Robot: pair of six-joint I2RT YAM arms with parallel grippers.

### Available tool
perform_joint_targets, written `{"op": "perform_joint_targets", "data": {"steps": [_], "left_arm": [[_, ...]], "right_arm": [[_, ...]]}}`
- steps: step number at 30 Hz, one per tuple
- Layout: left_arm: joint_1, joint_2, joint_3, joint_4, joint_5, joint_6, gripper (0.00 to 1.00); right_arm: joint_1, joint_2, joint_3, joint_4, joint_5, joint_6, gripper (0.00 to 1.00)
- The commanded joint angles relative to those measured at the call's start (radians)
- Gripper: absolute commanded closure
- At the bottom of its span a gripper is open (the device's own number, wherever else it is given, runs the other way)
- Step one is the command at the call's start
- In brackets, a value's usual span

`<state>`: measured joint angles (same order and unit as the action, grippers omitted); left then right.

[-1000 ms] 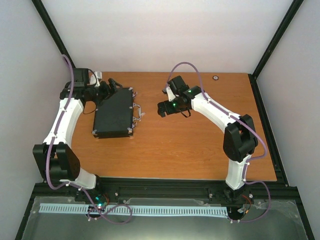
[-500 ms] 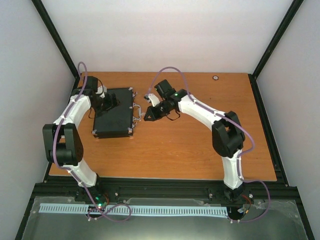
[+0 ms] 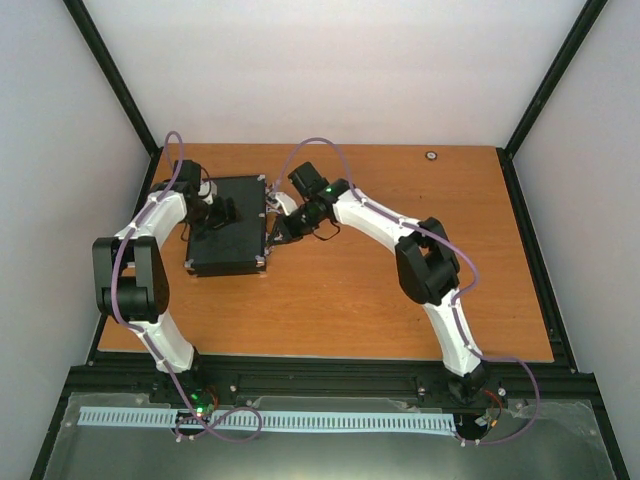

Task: Pack up texas hold em set

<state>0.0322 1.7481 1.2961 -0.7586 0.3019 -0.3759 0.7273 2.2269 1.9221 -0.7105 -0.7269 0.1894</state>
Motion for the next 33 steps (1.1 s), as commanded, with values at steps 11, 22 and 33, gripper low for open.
{"op": "perform_joint_targets", "data": {"steps": [11, 22, 33], "left_arm": [[-0.004, 0.013, -0.018, -0.001, -0.011, 0.041, 0.11], [-0.003, 0.011, -0.027, -0.013, -0.01, 0.061, 0.11], [-0.003, 0.016, -0.042, -0.009, -0.017, 0.07, 0.14]], "right_arm": [[0.041, 0.062, -0.044, -0.015, 0.023, 0.005, 0.97], [0.035, 0.145, -0.041, 0.027, 0.151, 0.059, 0.97], [0.033, 0.018, -0.149, 0.021, 0.121, -0.011, 0.97]]}}
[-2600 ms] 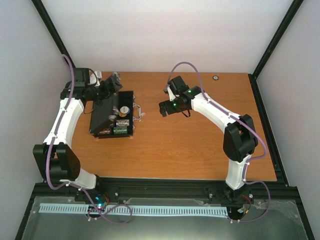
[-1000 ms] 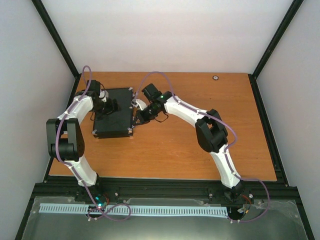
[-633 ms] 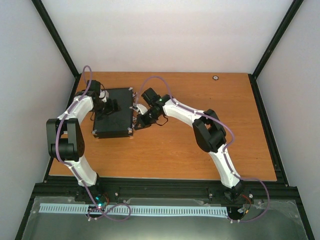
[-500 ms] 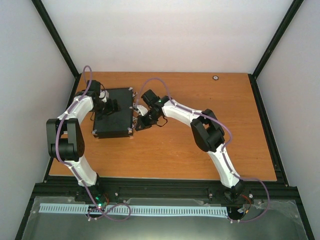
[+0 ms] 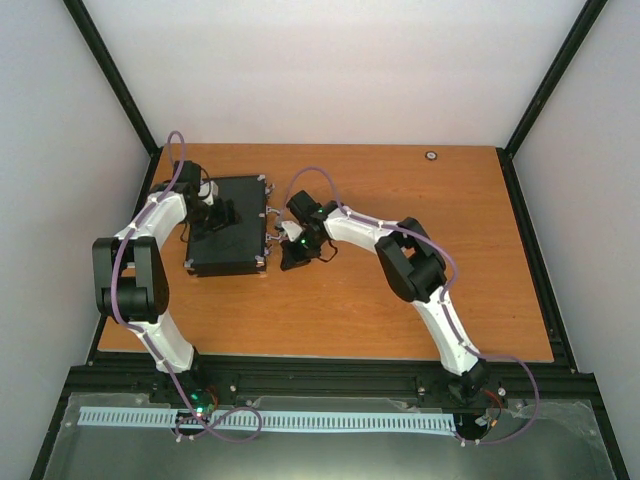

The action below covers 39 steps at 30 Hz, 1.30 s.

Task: Pack up texas hold em set

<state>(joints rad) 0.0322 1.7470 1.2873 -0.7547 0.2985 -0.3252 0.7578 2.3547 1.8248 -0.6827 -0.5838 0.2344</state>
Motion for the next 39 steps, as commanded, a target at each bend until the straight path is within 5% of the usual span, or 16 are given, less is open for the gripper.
{"op": "perform_joint_targets", "data": {"steps": [1, 9, 12, 15, 16, 25, 39], "left_arm": [[-0.004, 0.021, -0.036, -0.011, -0.013, 0.017, 0.14], [-0.003, 0.033, -0.039, -0.026, -0.045, 0.017, 0.2], [-0.002, 0.031, -0.039, -0.026, -0.042, 0.018, 0.43], [-0.003, 0.031, -0.04, -0.026, -0.038, 0.015, 0.92], [-0.003, 0.031, -0.041, -0.027, -0.039, 0.015, 0.98], [-0.003, 0.038, -0.057, -0.02, -0.039, 0.02, 0.99], [-0.003, 0.049, -0.058, -0.023, -0.037, 0.026, 0.99]], "right_arm": [[0.003, -0.135, -0.061, -0.012, -0.033, -0.074, 0.97], [0.005, -0.179, 0.02, -0.031, -0.1, -0.099, 0.97], [0.005, -0.126, 0.102, -0.04, -0.105, -0.087, 0.97], [0.003, -0.069, 0.163, -0.036, -0.12, -0.063, 0.97], [0.004, -0.05, 0.182, -0.039, -0.128, -0.056, 0.97], [0.003, -0.012, 0.191, -0.052, -0.136, -0.048, 0.97], [-0.006, 0.065, 0.11, -0.031, 0.127, -0.023, 0.97]]}}
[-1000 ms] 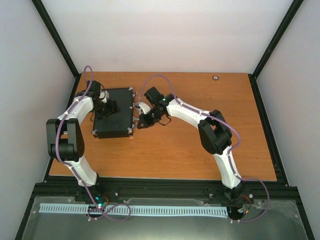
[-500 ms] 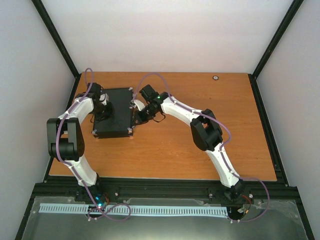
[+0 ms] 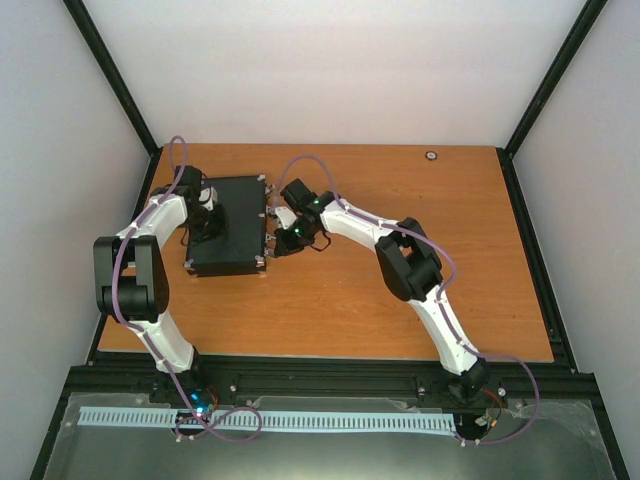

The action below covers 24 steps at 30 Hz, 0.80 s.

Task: Pack up texas hold em set

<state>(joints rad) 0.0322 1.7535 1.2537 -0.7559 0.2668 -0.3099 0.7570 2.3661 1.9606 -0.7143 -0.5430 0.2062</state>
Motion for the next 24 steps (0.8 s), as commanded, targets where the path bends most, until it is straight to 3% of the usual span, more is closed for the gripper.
{"op": "perform_joint_targets", "data": {"steps": [1, 9, 18, 24], "left_arm": [[-0.003, 0.044, -0.025, -0.021, -0.002, 0.011, 0.99], [-0.003, 0.052, -0.022, -0.019, 0.01, 0.009, 0.99], [-0.003, 0.058, -0.039, -0.007, 0.014, 0.006, 0.99], [-0.003, 0.052, -0.039, -0.007, -0.003, 0.006, 0.99]], "right_arm": [[-0.005, 0.065, -0.022, 0.008, 0.091, 0.006, 0.97], [-0.008, 0.137, 0.053, 0.012, 0.07, 0.024, 0.97], [-0.01, 0.08, -0.048, 0.041, 0.084, 0.022, 0.97], [-0.016, 0.047, -0.023, -0.074, 0.391, 0.014, 0.97]]}}
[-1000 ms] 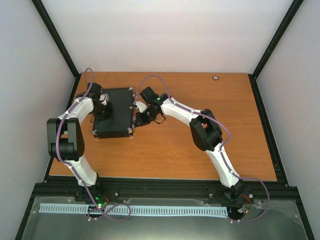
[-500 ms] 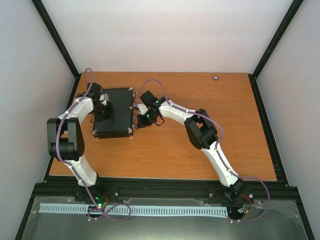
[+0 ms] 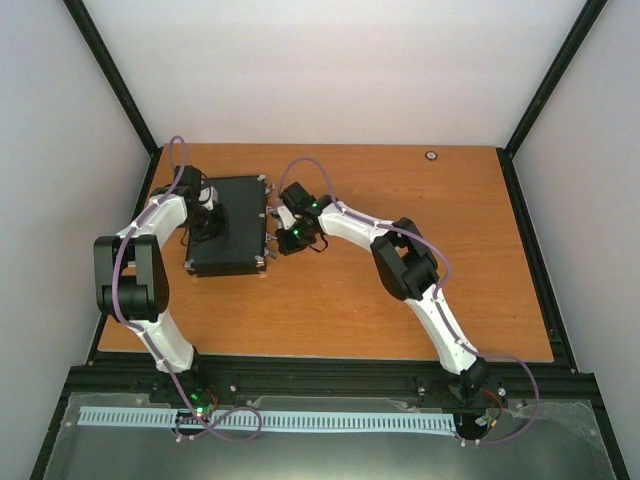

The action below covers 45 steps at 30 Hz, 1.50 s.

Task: Pack up texas hold em set

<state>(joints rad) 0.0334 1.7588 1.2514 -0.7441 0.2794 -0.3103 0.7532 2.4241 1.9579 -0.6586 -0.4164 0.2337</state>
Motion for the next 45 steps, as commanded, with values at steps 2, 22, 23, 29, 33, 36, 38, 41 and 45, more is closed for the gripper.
{"op": "perform_joint_targets", "data": {"steps": [2, 22, 23, 29, 33, 36, 38, 41, 45], "left_arm": [[-0.004, 0.049, -0.038, -0.017, -0.012, 0.006, 0.99], [-0.004, 0.087, -0.041, -0.011, -0.002, 0.003, 0.99], [-0.003, 0.088, -0.041, -0.011, -0.003, 0.004, 0.99], [-0.003, 0.088, -0.044, -0.009, -0.006, 0.003, 0.99], [-0.005, 0.09, -0.046, -0.008, -0.007, 0.001, 0.99], [-0.004, 0.095, -0.046, -0.007, -0.005, 0.003, 0.99], [-0.005, 0.097, -0.047, -0.006, -0.005, 0.004, 0.99], [-0.004, 0.097, -0.05, -0.004, -0.005, 0.003, 0.99], [-0.004, 0.099, -0.049, -0.003, -0.003, 0.002, 0.99]], "right_arm": [[-0.027, -0.038, -0.064, -0.088, 0.163, -0.039, 0.97], [-0.075, -0.027, -0.289, 0.338, -0.479, 0.066, 0.97], [-0.079, -0.033, -0.296, 0.354, -0.476, 0.078, 0.97], [-0.091, -0.101, -0.352, 0.423, -0.438, 0.13, 0.97], [-0.099, -0.115, -0.375, 0.491, -0.439, 0.181, 0.97], [-0.101, -0.101, -0.361, 0.518, -0.471, 0.205, 0.97], [-0.1, -0.1, -0.355, 0.53, -0.478, 0.21, 0.97], [-0.1, -0.089, -0.338, 0.527, -0.484, 0.207, 0.97], [-0.1, -0.049, -0.294, 0.498, -0.499, 0.21, 0.97]]}}
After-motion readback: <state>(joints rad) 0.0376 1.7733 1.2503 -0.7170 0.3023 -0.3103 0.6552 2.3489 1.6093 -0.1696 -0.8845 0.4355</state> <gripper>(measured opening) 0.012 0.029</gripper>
